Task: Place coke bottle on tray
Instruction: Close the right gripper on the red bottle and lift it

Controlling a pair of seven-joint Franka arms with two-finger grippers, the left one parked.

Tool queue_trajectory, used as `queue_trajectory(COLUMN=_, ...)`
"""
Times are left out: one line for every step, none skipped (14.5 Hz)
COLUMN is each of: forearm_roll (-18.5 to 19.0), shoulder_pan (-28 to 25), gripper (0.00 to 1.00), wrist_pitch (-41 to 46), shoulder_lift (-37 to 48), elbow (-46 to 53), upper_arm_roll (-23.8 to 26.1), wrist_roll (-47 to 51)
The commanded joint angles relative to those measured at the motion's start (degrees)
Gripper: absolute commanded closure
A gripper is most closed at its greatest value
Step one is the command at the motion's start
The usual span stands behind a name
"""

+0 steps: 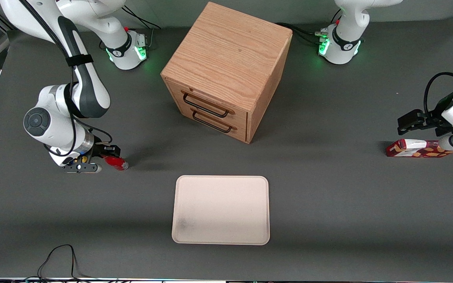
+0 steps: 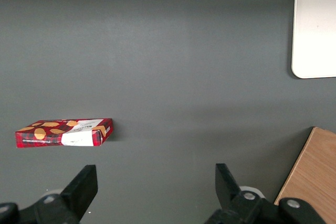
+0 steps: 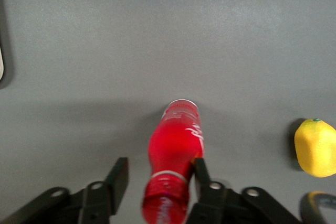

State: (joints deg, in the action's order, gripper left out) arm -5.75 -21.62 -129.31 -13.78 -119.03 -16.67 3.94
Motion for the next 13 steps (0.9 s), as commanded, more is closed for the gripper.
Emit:
queue_trajectory(forearm_roll=-1.1, shoulder_pan=0.0, gripper=0.96, wrist_pitch=-0.2, shoulder_lift=0.0, elbow=0.0, upper_arm_roll=-0.2, wrist_roll=-1.9)
queue_trajectory(forearm_roll=-1.1, shoulder_pan=-0.1, gripper=1.00, wrist_pitch=-0.2, shoulder_lift=0.0, elbow=0.1, upper_arm_roll=-0.2, wrist_roll=-1.9)
queue_trajectory(forearm_roll=-1.1, shoulder_pan=-0.1, gripper=1.00, wrist_pitch=0.1, shoulder_lift=0.1, elbow=0.5, upper_arm_roll=-0.2, wrist_roll=-1.8)
queue_trajectory(forearm_roll=-1.1, shoulder_pan=-0.1, gripper=1.00, wrist_pitch=0.6, shoulder_lift=0.2, elbow=1.6, upper_arm_roll=-0.2, wrist_roll=-1.8)
queue_trajectory(forearm_roll=-0.9, shoulder_pan=-0.1, gripper=1.00, wrist_pitch=2.1, shoulder_lift=0.4, elbow=4.0, upper_arm_roll=-0.2, wrist_roll=-1.7)
queue_trajectory(forearm_roll=-0.8, shoulder_pan=-0.1, gripper=1.00, wrist_pitch=6.3, shoulder_lift=0.4, elbow=7.9, upper_arm_roll=-0.2, wrist_roll=-1.8)
queue_trajectory(forearm_roll=-0.8, shoulder_pan=-0.1, gripper=1.00, wrist_pitch=11.1, shoulder_lift=0.3, elbow=12.6, upper_arm_roll=-0.2, wrist_roll=-1.8)
queue_trajectory(forearm_roll=-0.8, shoulder_pan=-0.1, gripper=1.00, wrist_pitch=16.1, shoulder_lift=0.1, elbow=17.8, upper_arm_roll=0.0, wrist_roll=-1.7)
queue_trajectory(forearm_roll=-0.8, shoulder_pan=-0.2, gripper=1.00, wrist_pitch=21.1, shoulder_lift=-0.4, elbow=23.3, upper_arm_roll=0.1, wrist_roll=-1.7)
queue_trajectory(forearm_roll=-0.5, shoulder_pan=-0.3, gripper=1.00, wrist_pitch=25.6, shoulder_lift=-1.2, elbow=28.9, upper_arm_roll=0.2, wrist_roll=-1.7)
queue_trajectory(forearm_roll=-0.5, shoulder_pan=-0.4, gripper=1.00, wrist_pitch=29.9, shoulder_lift=-2.3, elbow=34.6, upper_arm_roll=0.3, wrist_roll=-1.7)
queue_trajectory(forearm_roll=-0.6, shoulder_pan=-0.4, gripper=1.00, wrist_pitch=34.6, shoulder_lift=-4.4, elbow=41.0, upper_arm_roll=0.3, wrist_roll=-1.8)
queue_trajectory(forearm_roll=-0.7, shoulder_pan=-0.4, gripper=1.00, wrist_pitch=39.3, shoulder_lift=-7.2, elbow=48.3, upper_arm_roll=0.5, wrist_roll=-1.8)
